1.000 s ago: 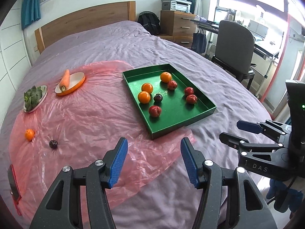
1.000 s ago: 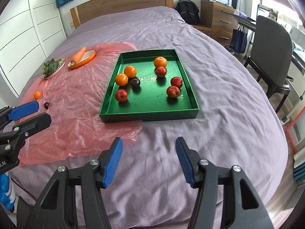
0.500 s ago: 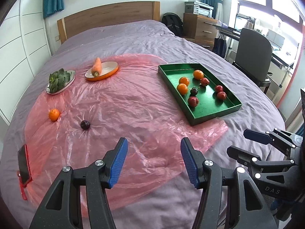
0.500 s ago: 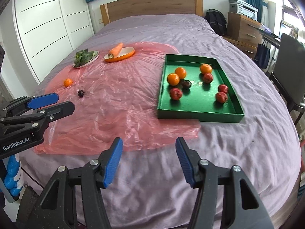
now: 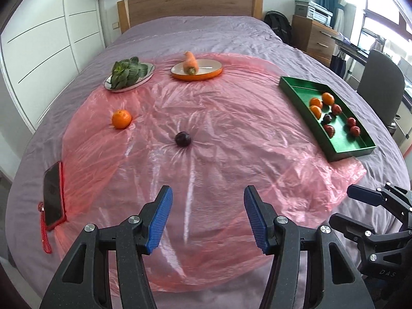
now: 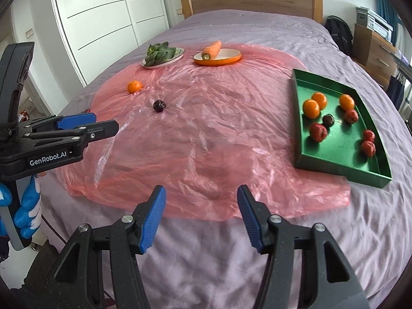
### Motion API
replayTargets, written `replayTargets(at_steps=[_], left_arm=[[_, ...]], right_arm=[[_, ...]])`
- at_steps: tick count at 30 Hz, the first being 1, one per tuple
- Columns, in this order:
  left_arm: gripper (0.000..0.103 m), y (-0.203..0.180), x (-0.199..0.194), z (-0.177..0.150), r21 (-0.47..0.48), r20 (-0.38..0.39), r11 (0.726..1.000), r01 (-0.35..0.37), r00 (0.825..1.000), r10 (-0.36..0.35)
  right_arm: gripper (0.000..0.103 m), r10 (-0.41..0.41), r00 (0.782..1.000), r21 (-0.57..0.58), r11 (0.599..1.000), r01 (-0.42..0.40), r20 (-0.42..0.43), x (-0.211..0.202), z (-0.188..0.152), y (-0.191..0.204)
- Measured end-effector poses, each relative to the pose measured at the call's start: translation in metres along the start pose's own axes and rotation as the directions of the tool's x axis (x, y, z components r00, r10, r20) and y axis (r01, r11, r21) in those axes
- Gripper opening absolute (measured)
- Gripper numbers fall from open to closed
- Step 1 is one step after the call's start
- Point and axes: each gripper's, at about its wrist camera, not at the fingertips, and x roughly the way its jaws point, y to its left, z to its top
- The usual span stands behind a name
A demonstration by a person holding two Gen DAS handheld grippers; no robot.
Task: Organize fruits
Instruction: 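Withdraw both open tools from the tray toward the last orange and plum, then grasp the last orange with the left gripper while the right grasps the dark plum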
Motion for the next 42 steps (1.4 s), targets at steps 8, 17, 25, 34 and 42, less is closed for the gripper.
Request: replayTargets(at_steps=[8, 17, 25, 34, 42], left_arm=[[0.052, 0.070, 0.026, 0.008, -0.118, -0.032, 0.991, -0.069, 0.997, 0.066], [0.052, 0.134, 0.067, 0.045, -0.216, -0.035, 0.971, -0.106, 0.994, 0.101], [0.052, 0.167, 0.118, 0.084, -0.271, -0.035, 0.957, -0.104, 0.995, 0.098], [0.052, 0.172, 0.175, 0.109, -0.226, -0.066, 0.962, -0.154, 0.988, 0.142], [0.052, 0.171, 0.201, 0.108, -0.223, -0.086, 0.961, -0.164, 0.985, 0.148]], right_arm=[[0.103, 0.089, 0.996, -0.088, 0.992, -0.089, -0.008, 0.045, 0.039, 0.038], [0.103, 0.176, 0.984, -0.167, 0.970, -0.176, -0.013, 0.107, 0.097, 0.065], [0.102, 0.230, 0.973, -0.210, 0.951, -0.228, -0.019, 0.158, 0.136, 0.076], [0.082, 0.272, 0.961, -0.277, 0.920, -0.276, -0.054, 0.201, 0.153, 0.080], [0.073, 0.274, 0.958, -0.323, 0.902, -0.288, -0.087, 0.225, 0.153, 0.078]])
